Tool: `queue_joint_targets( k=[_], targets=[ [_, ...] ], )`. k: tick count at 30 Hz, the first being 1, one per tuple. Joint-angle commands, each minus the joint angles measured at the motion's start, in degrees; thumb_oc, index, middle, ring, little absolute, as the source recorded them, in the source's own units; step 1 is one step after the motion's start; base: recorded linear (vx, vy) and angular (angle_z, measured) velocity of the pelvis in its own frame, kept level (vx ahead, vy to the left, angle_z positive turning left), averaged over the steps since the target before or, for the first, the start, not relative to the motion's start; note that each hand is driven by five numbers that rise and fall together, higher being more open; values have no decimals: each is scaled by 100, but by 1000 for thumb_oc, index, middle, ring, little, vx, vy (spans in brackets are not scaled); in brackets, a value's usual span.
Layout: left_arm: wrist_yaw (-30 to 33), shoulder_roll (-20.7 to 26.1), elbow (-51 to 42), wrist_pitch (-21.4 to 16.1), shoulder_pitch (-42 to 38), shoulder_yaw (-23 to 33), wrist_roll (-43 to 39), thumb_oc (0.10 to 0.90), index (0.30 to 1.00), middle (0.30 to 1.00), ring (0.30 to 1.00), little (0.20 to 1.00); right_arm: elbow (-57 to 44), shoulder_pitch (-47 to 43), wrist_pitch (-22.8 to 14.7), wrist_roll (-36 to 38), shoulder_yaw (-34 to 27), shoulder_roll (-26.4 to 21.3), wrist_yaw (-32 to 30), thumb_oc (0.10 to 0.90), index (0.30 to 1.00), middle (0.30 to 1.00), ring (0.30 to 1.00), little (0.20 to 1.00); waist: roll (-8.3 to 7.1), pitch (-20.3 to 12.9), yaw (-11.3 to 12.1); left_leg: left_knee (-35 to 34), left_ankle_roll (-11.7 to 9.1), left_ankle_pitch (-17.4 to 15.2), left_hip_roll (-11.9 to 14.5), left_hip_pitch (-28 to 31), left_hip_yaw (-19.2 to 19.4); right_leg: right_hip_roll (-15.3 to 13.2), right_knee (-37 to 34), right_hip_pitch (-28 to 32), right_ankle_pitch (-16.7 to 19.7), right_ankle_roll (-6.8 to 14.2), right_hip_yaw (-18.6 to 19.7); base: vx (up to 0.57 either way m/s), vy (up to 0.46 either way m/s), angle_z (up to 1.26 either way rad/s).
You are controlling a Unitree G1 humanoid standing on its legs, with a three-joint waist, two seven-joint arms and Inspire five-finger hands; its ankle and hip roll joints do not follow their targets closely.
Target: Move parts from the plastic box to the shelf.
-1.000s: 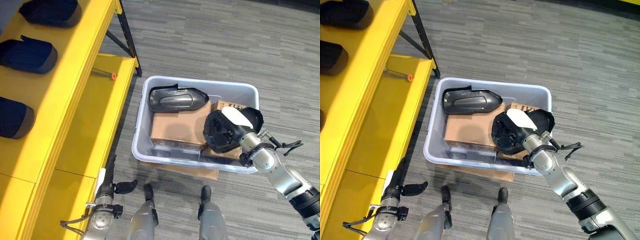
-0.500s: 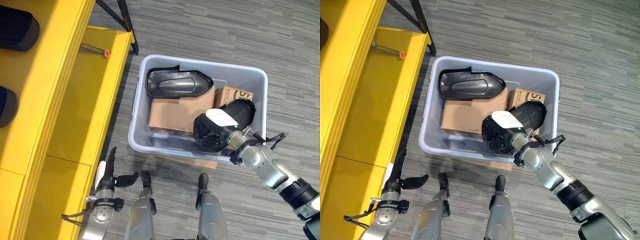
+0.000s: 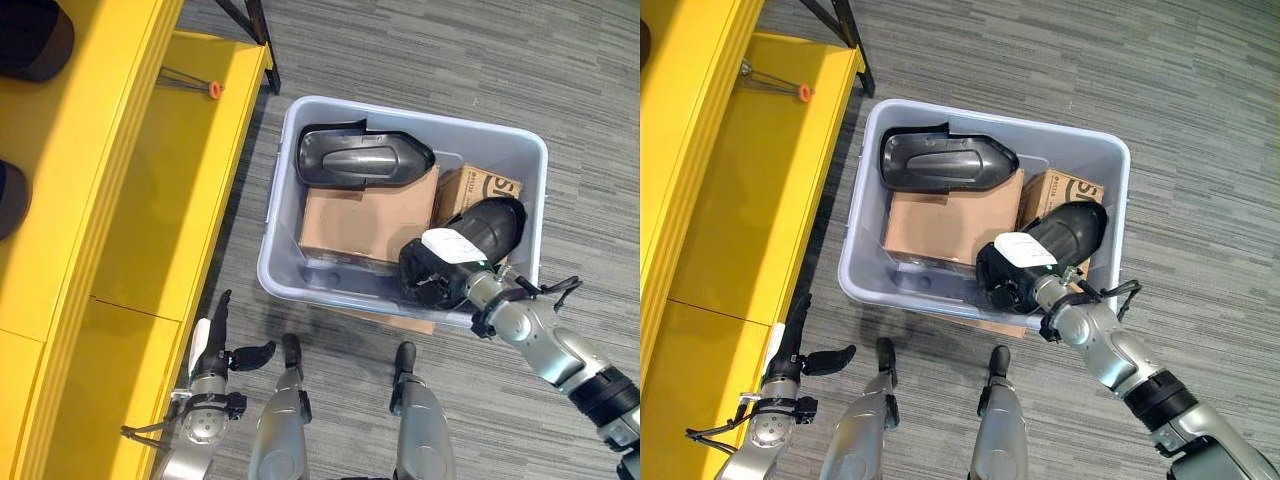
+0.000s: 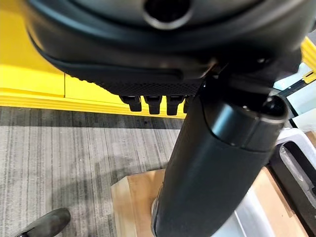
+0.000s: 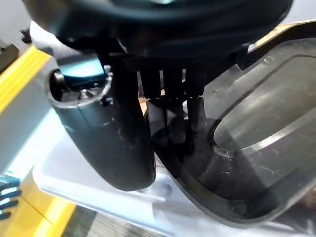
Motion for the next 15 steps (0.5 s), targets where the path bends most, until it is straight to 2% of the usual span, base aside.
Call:
queue_joint_targets(
  k=[1, 10, 15],
  targets=[
    [220, 461, -535, -409, 269, 437, 198, 900, 1000, 1000, 1000, 1000, -806, -278, -424, -52, -510, -459, -147, 400, 300, 300, 300, 300, -262, -90, 35, -213, 63, -165, 258, 406, -121, 177, 133, -347, 413, -142, -338, 0, 0, 0],
    [186, 453, -529, -450, 350, 505, 224, 900, 1000, 1000, 1000, 1000, -679, 317, -456, -274, -901, -792, -192, 400, 300, 300, 300, 300, -269, -97, -33, -213, 60, -182, 274, 410, -87, 201, 145, -404, 422, -137, -293, 0, 0, 0],
    [183, 496, -501, -496, 336, 490, 246, 900, 1000, 1000, 1000, 1000, -151, 529, -375, -728, -1061, -932, -423, 400, 300, 300, 300, 300, -272, -105, -74, -224, 59, -194, 274, 426, -76, 205, 133, -428, 435, -120, -272, 0, 0, 0]
  ],
)
